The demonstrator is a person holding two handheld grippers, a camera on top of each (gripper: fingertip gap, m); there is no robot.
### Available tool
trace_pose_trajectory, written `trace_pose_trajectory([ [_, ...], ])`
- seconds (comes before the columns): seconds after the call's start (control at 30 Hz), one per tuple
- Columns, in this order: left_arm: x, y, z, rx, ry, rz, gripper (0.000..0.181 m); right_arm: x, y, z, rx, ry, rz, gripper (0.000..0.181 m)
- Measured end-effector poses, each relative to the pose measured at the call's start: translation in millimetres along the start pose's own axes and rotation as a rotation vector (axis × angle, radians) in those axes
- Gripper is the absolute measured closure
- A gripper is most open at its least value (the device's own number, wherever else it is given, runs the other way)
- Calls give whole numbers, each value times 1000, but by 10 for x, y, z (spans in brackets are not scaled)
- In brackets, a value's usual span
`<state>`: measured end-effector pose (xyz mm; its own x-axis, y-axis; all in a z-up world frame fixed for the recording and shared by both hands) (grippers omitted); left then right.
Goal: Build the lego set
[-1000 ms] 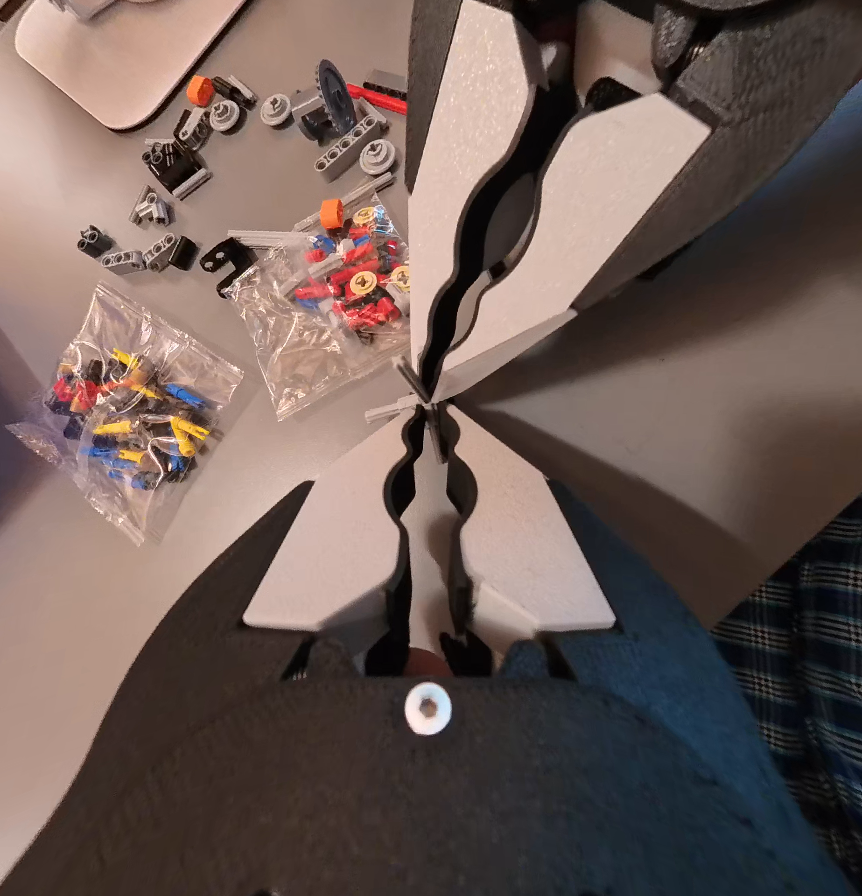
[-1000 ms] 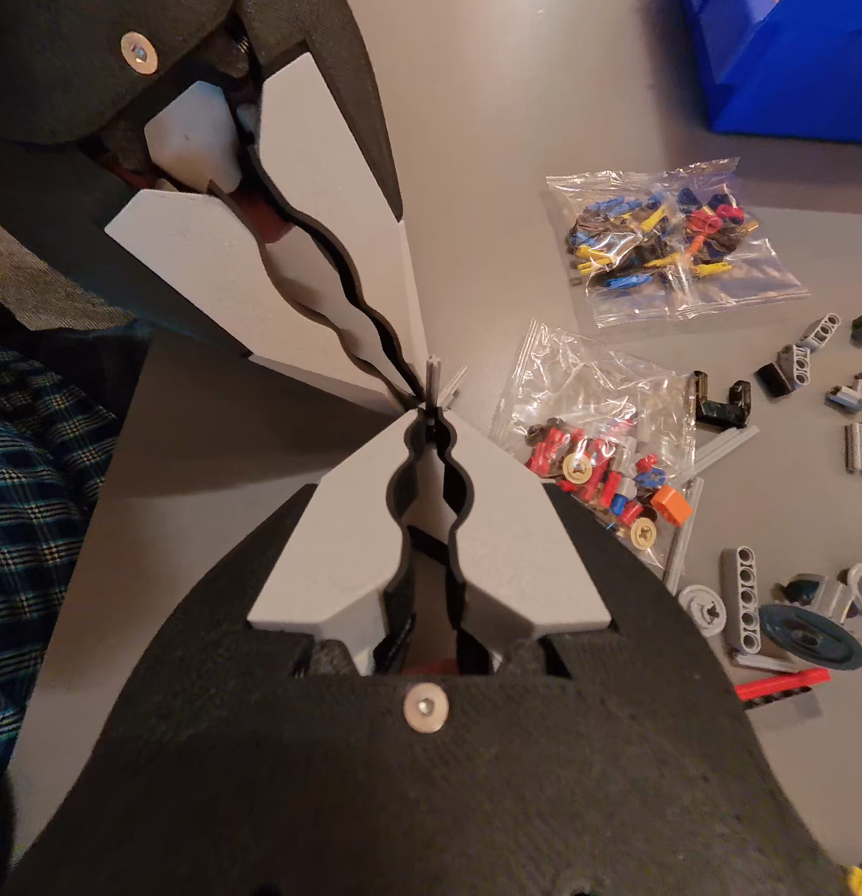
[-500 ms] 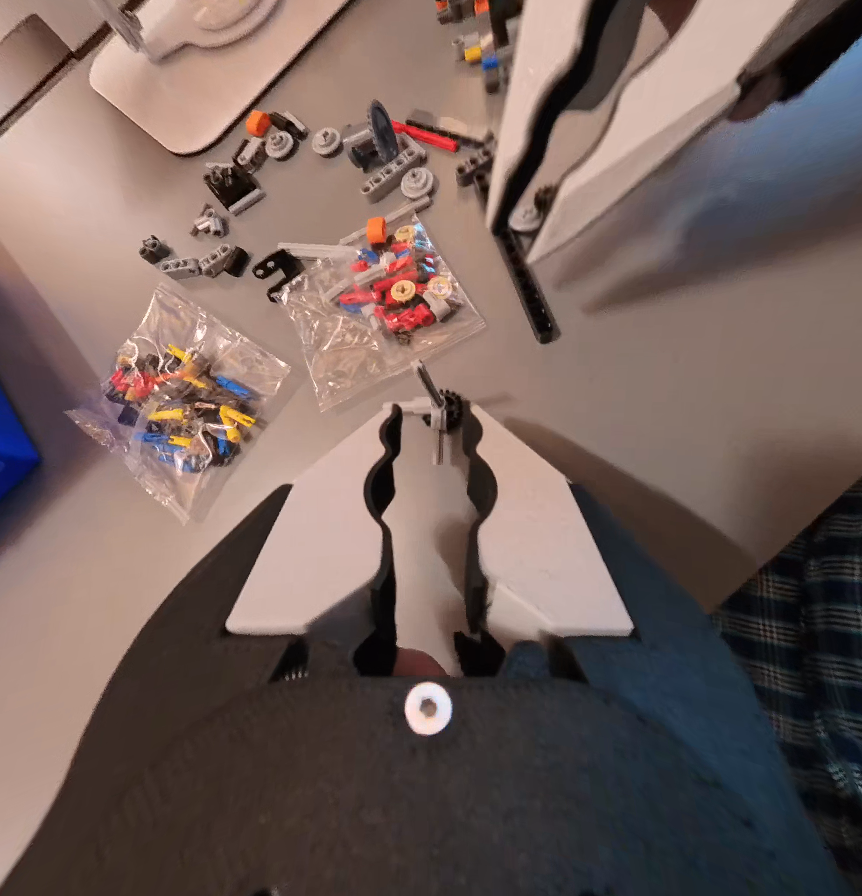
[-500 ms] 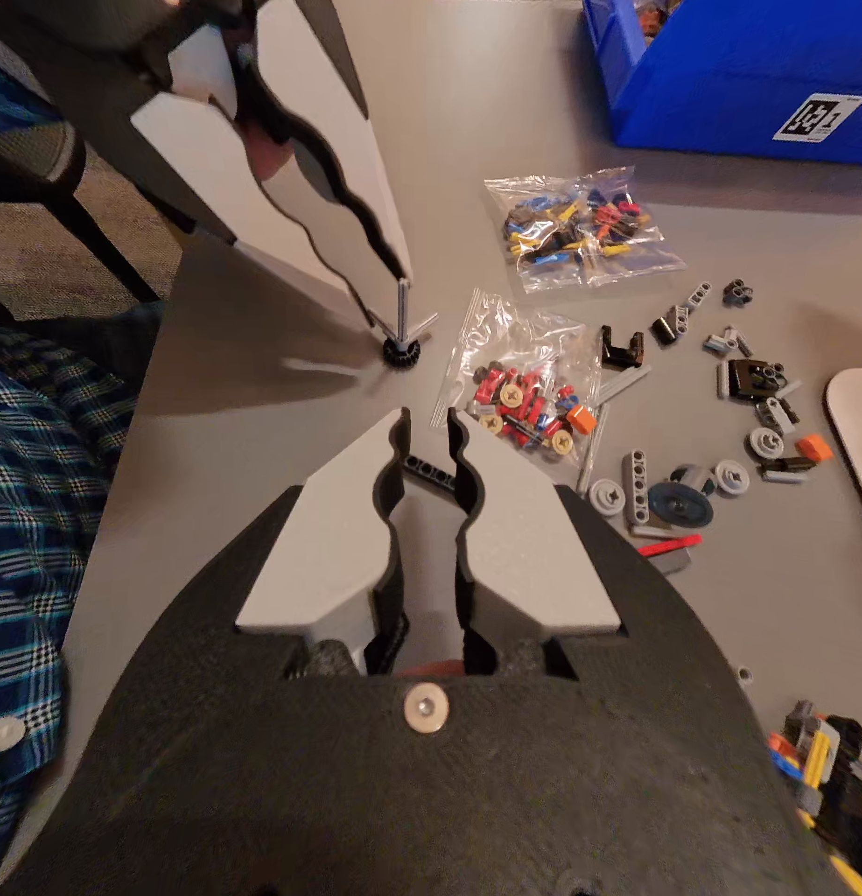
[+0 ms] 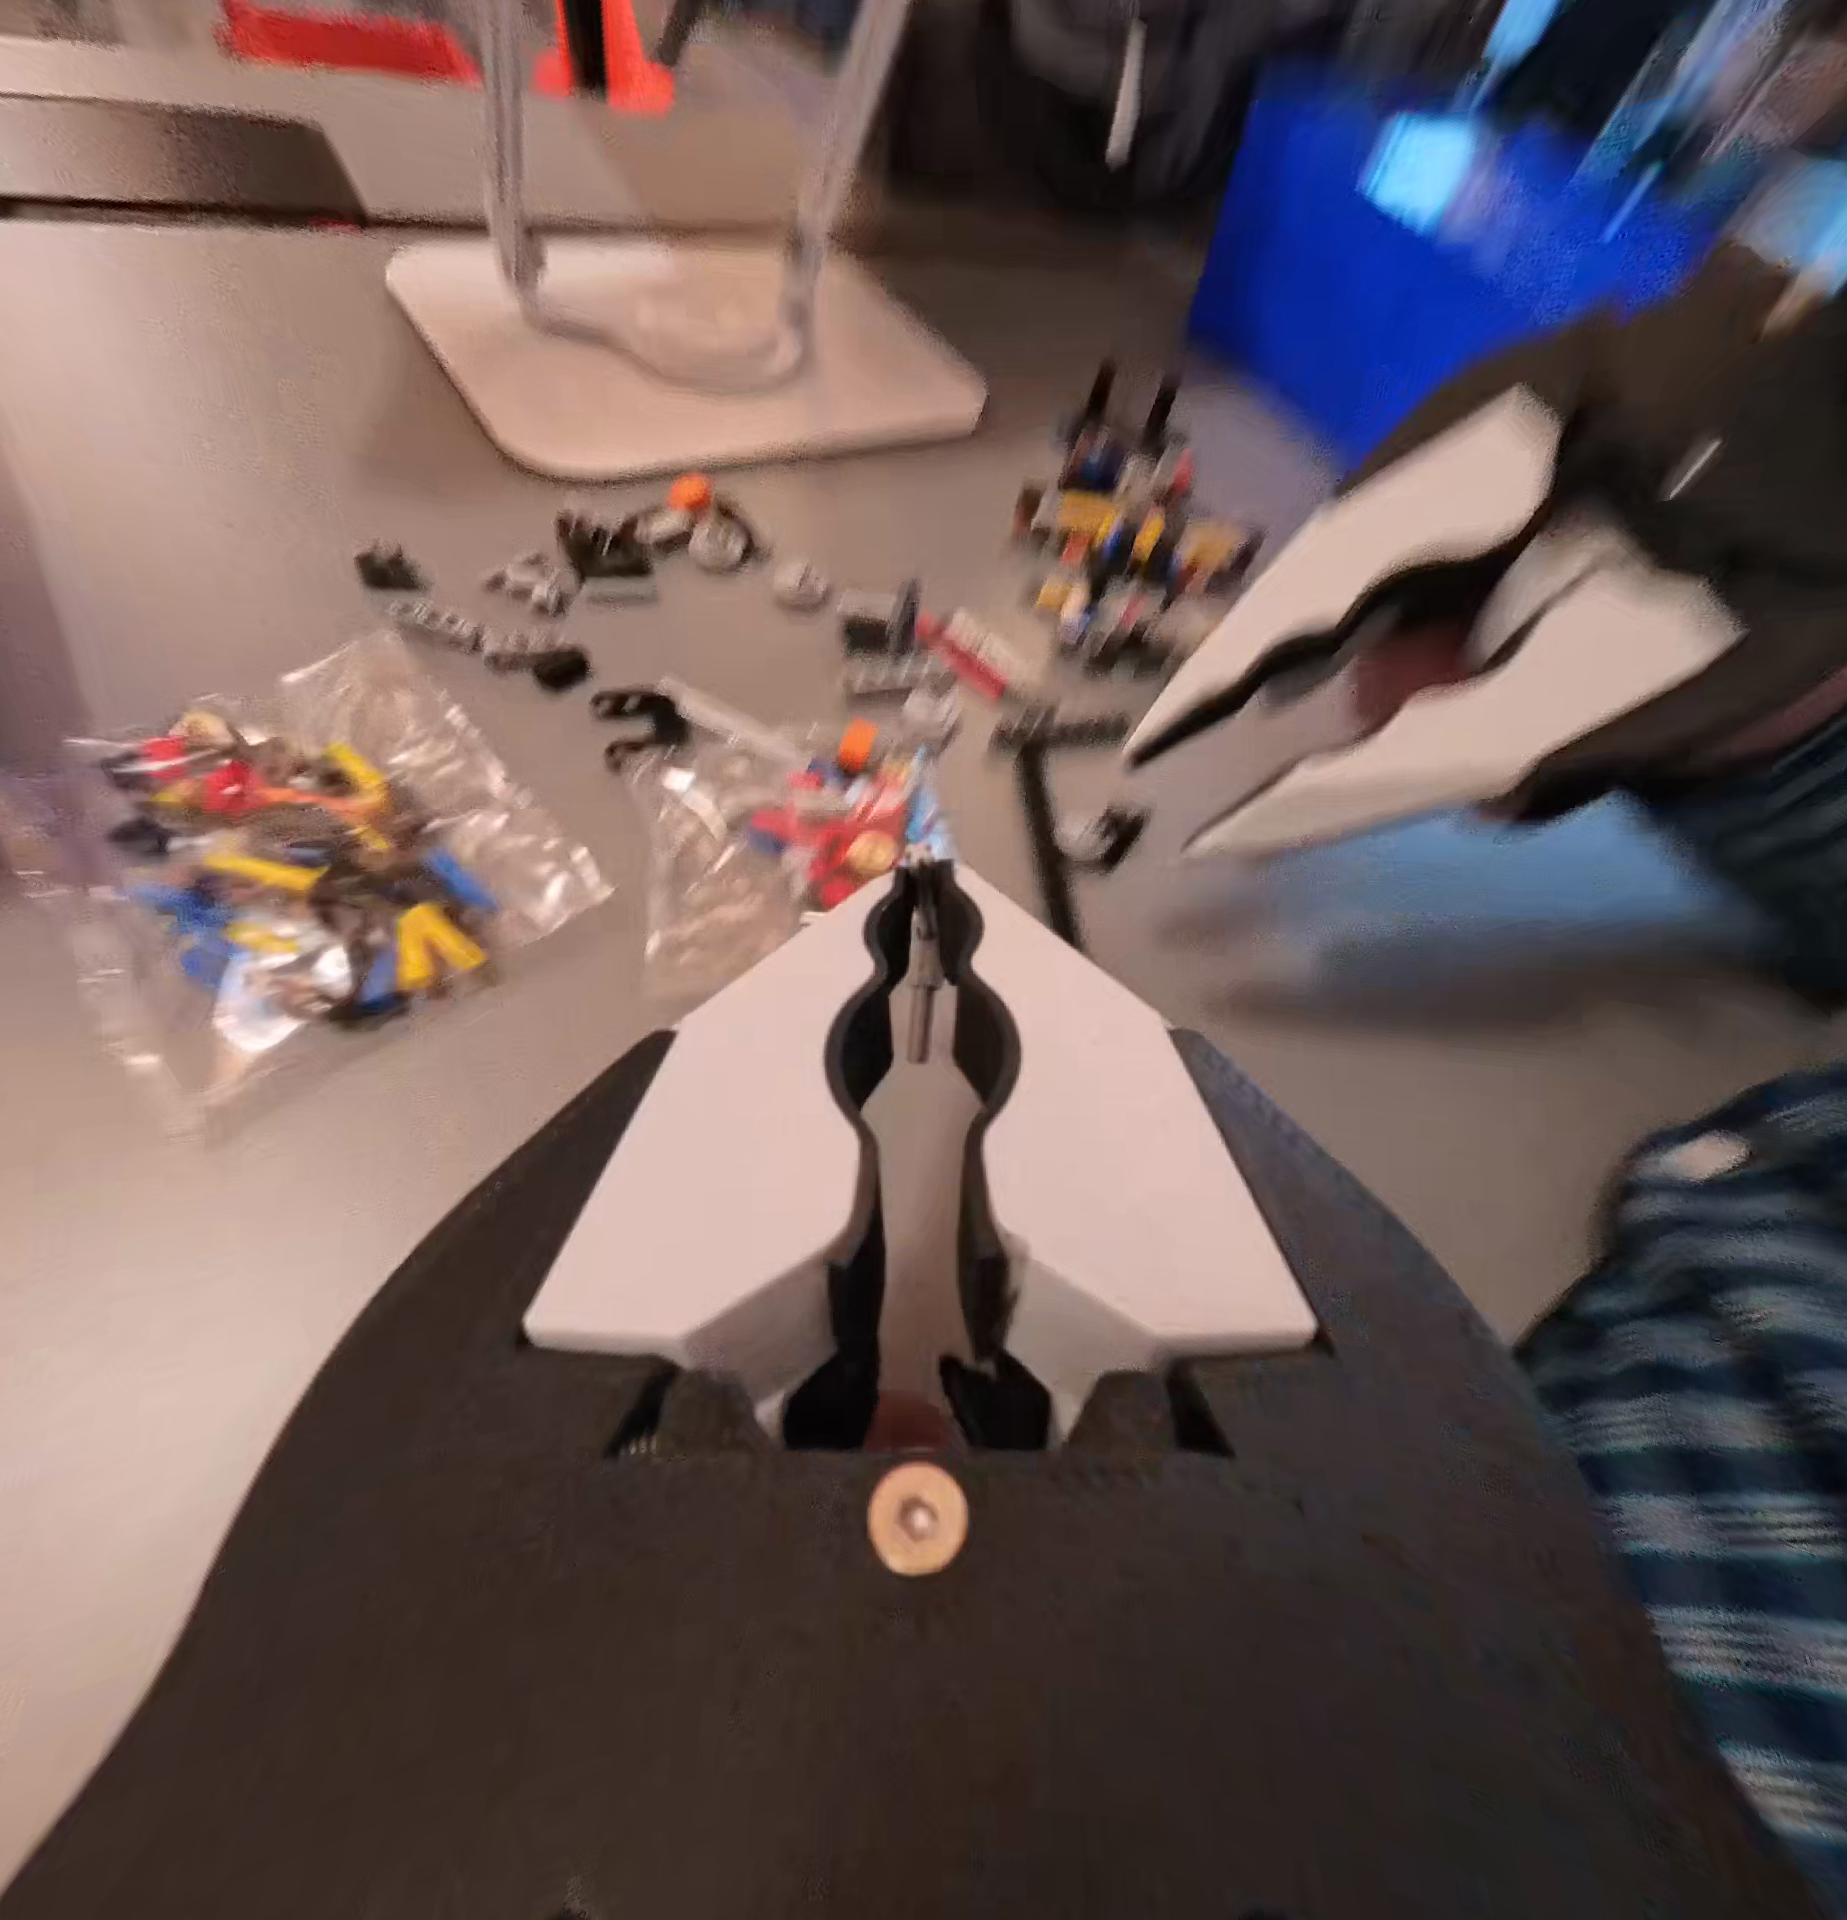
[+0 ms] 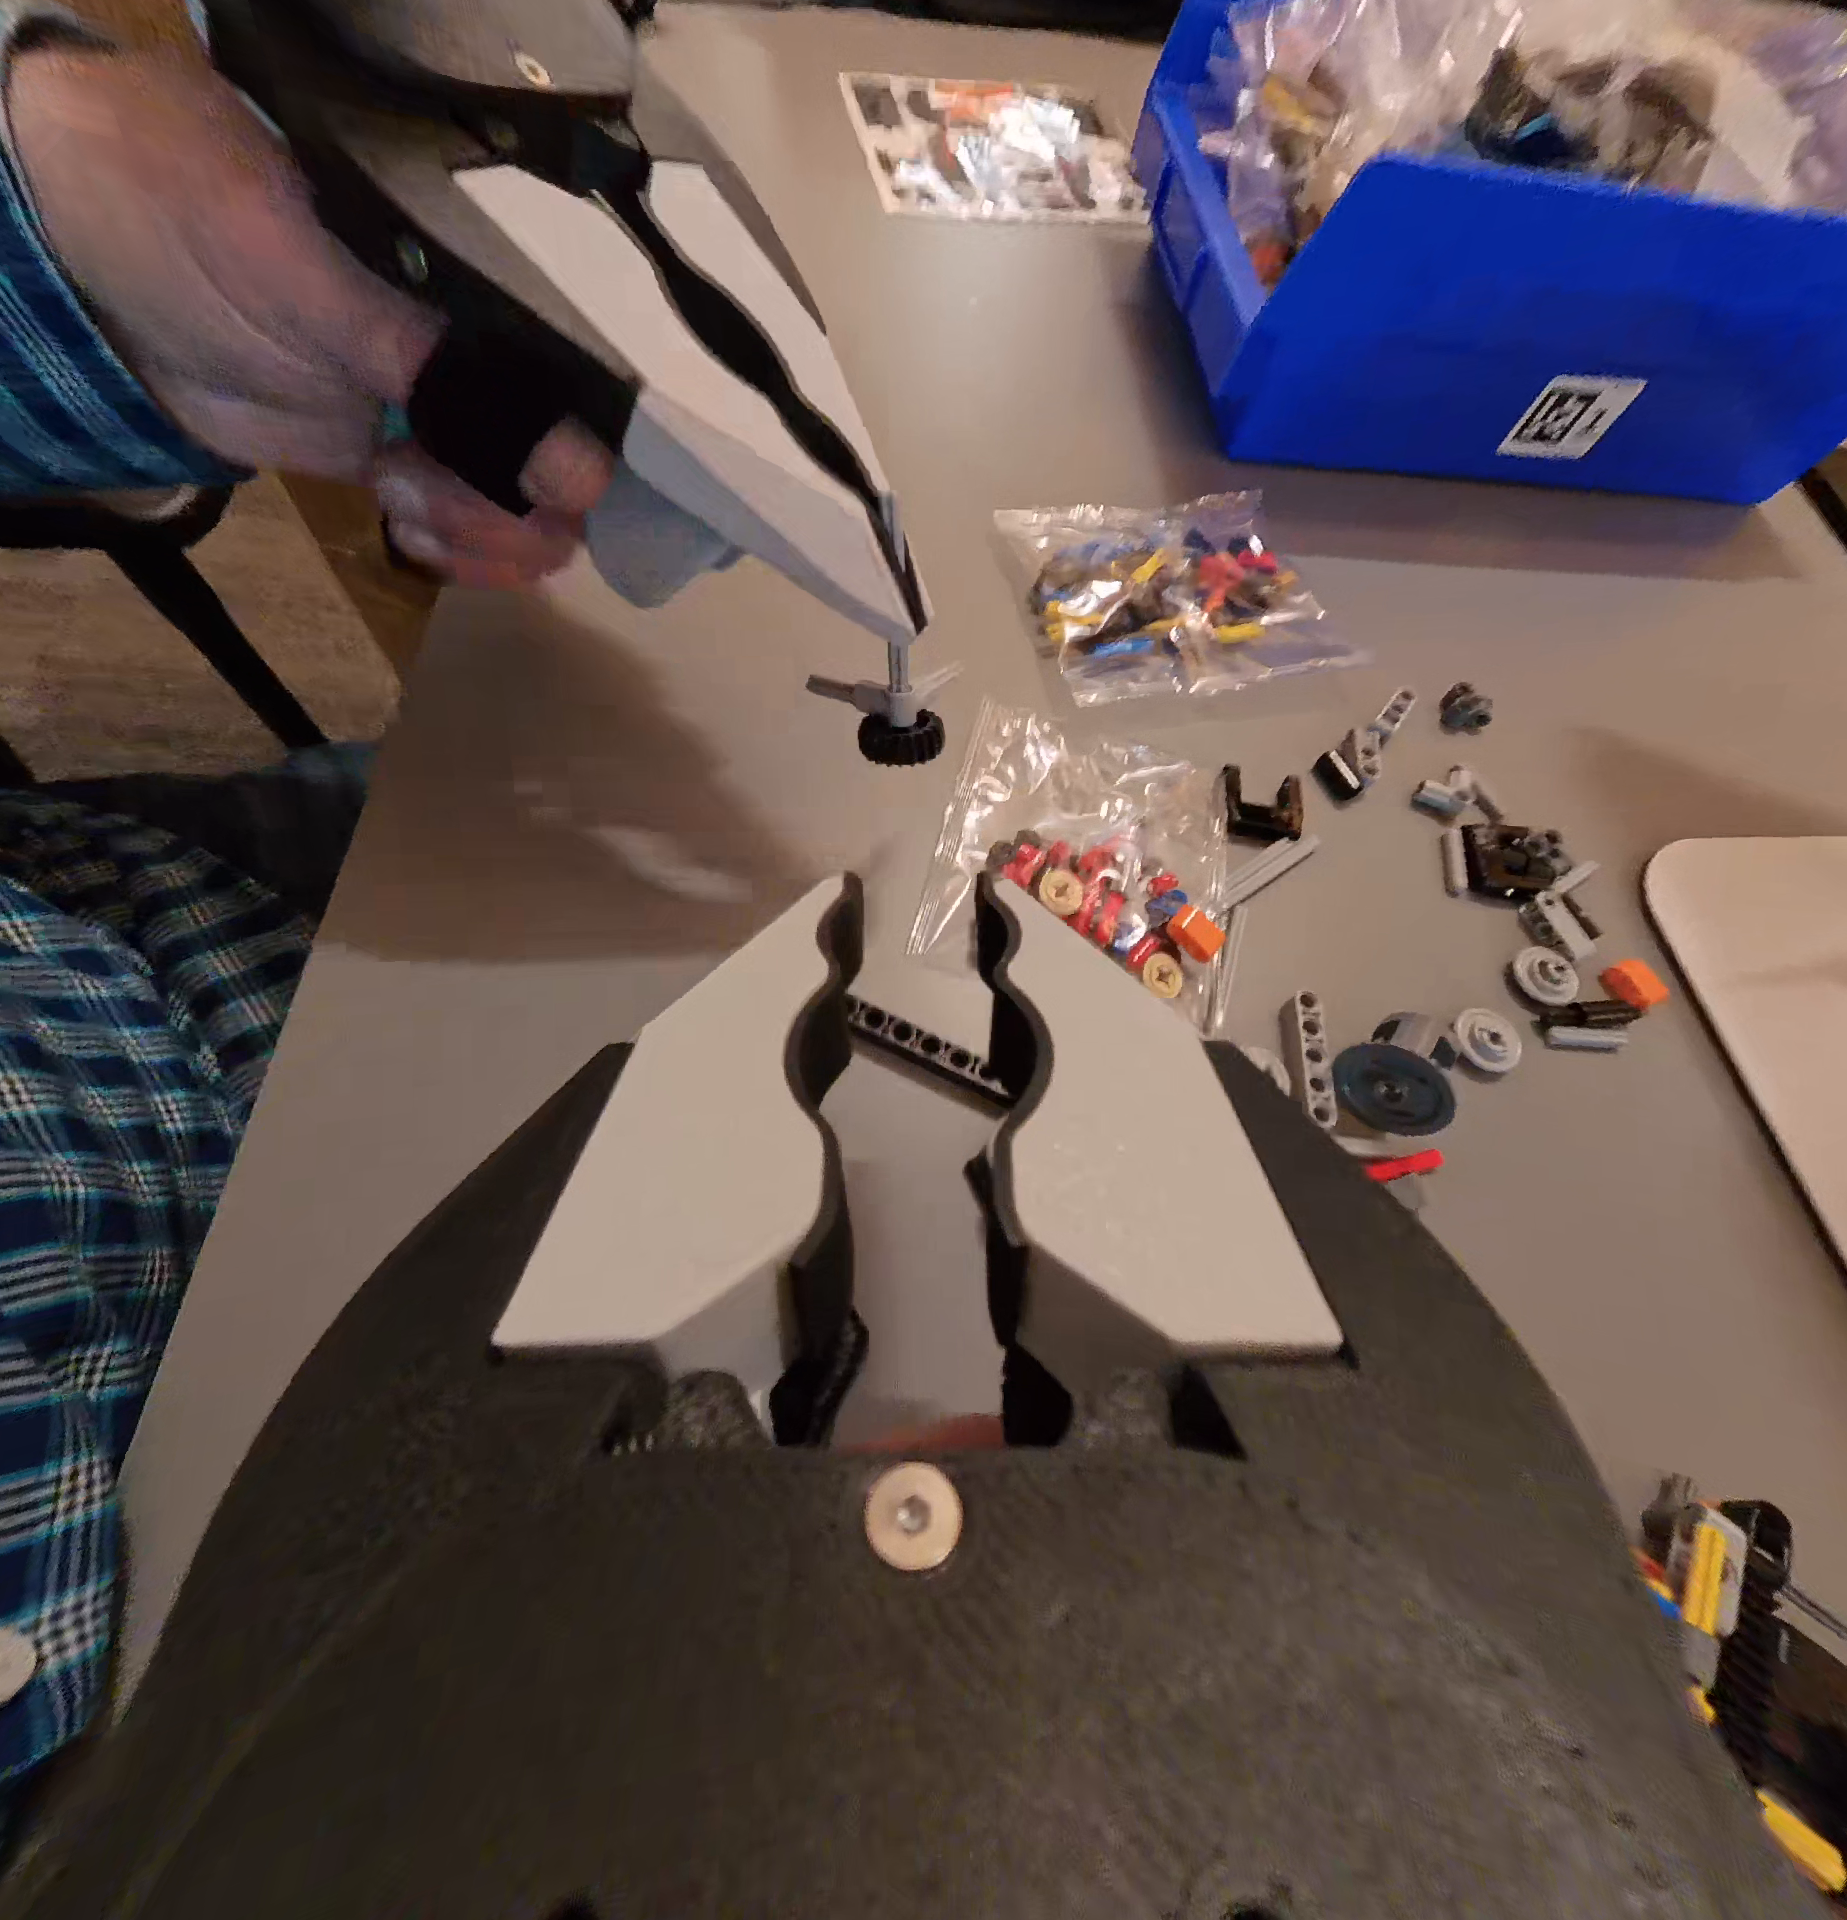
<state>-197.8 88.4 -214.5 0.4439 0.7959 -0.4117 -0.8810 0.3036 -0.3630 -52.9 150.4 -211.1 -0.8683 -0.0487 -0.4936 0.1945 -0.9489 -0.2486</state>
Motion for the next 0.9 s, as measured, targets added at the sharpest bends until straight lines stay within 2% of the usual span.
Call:
trace_pose_trajectory([
  [0.03,-42,-23,68,-114,-88,-95,180,-12,-5,37,-3,-30,-16,160],
  [0.1,-125,-27,188,-350,-270,-276,180,-32,-11,107,-10,-75,-43,155],
  [0.17,-152,7,210,-525,-383,-397,180,-63,-13,193,-19,-135,-78,153],
  [0.33,-73,-46,88,-735,-528,-525,180,-125,46,367,-20,-227,-104,152],
  [0.47,6,-133,28,-820,-554,-625,180,-143,46,420,-20,-252,-153,149],
  [0.63,43,-232,42,-825,-559,-674,180,-161,59,434,-20,-279,-151,141],
  [0.83,33,-290,96,-815,-584,-706,181,-161,95,374,-40,-237,-82,152],
  [0.9,36,-295,94,-817,-589,-703,180,-186,63,369,-28,-238,-98,149],
])
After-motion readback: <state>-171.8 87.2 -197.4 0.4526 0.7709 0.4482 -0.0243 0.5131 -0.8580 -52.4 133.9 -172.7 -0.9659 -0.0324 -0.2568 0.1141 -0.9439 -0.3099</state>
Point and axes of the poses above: each gripper's, where its closed fingertips meet, x out along the fingers, z out of its top, y = z × x across the jaws, the point moved 7 cm from there along -x, back along the fingers, and after that the axes turned 9 degrees about -x, right-handed, at the moved point
